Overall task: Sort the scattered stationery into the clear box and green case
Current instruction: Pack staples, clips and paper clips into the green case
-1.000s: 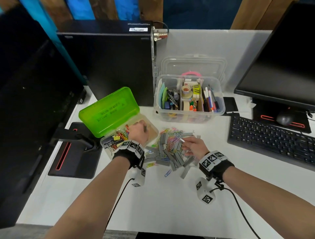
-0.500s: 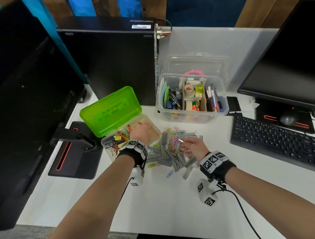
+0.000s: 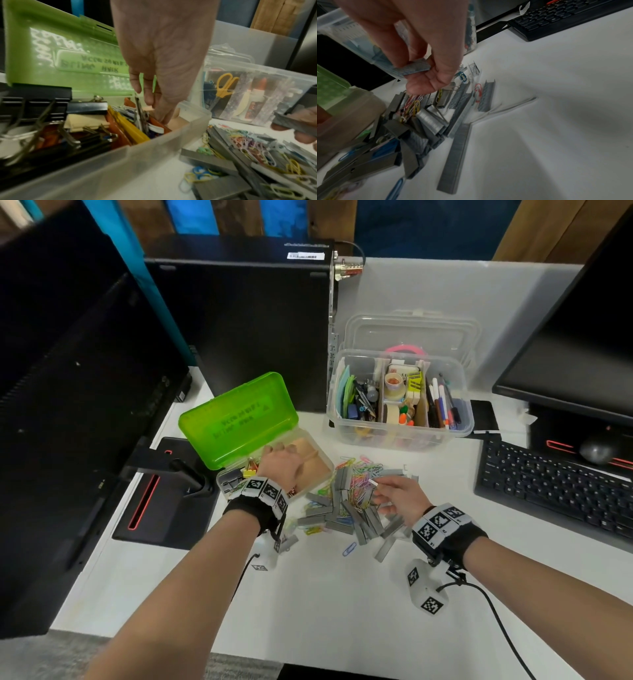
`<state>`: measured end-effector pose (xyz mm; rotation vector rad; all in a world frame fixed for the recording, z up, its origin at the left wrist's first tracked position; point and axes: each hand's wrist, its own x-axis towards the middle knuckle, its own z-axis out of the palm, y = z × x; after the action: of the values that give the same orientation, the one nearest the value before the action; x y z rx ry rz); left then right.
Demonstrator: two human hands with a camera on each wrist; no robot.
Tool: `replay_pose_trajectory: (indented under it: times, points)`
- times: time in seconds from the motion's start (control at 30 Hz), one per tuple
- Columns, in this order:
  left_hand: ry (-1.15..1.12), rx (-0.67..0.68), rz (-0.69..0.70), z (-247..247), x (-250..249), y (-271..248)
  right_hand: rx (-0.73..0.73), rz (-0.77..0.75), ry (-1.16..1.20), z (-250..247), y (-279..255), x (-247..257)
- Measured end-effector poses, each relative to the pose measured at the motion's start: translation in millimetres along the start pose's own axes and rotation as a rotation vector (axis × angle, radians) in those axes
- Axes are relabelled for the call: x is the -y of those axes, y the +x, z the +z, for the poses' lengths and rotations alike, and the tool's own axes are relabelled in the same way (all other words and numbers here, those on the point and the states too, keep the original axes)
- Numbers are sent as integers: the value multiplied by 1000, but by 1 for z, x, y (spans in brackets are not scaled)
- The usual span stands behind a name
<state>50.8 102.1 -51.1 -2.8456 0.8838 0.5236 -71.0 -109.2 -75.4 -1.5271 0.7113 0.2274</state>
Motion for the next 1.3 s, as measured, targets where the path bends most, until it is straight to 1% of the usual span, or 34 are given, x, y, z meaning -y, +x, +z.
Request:
replay_pose_trajectory:
  times: [0.07, 0.17, 0.3, 0.43, 0.6, 0.8, 0.87, 1.07, 1.17, 1.23, 1.3]
  points:
    - [27, 1, 36, -3, 4, -3, 9, -8, -5, 0, -2, 1]
    - [76, 45, 82, -2, 10, -6, 20, -11, -22, 1, -3, 0]
    - [118, 105, 101, -1, 15, -9, 33, 13, -51, 5, -3, -1]
    - [146, 78, 106, -4, 9, -9, 49, 15, -59, 9, -6, -1]
    - [158, 39, 109, 5, 4, -11, 54, 24, -66, 10, -6, 1]
    - [251, 84, 96, 2, -3, -6, 54, 40, -60, 8, -6, 3]
    - [258, 78, 92, 5, -5, -4, 50, 38, -54, 7, -5, 3]
    - [154, 82, 99, 8, -2, -2, 56, 54, -30, 4, -6, 3]
    - [71, 5, 75, 4, 1, -2, 53, 49, -39, 5, -4, 4]
    - [24, -24, 54, 5, 1, -2, 51, 47, -38, 5, -3, 2]
    - [-3, -34, 61, 8, 1, 0, 48, 44, -38, 7, -2, 3]
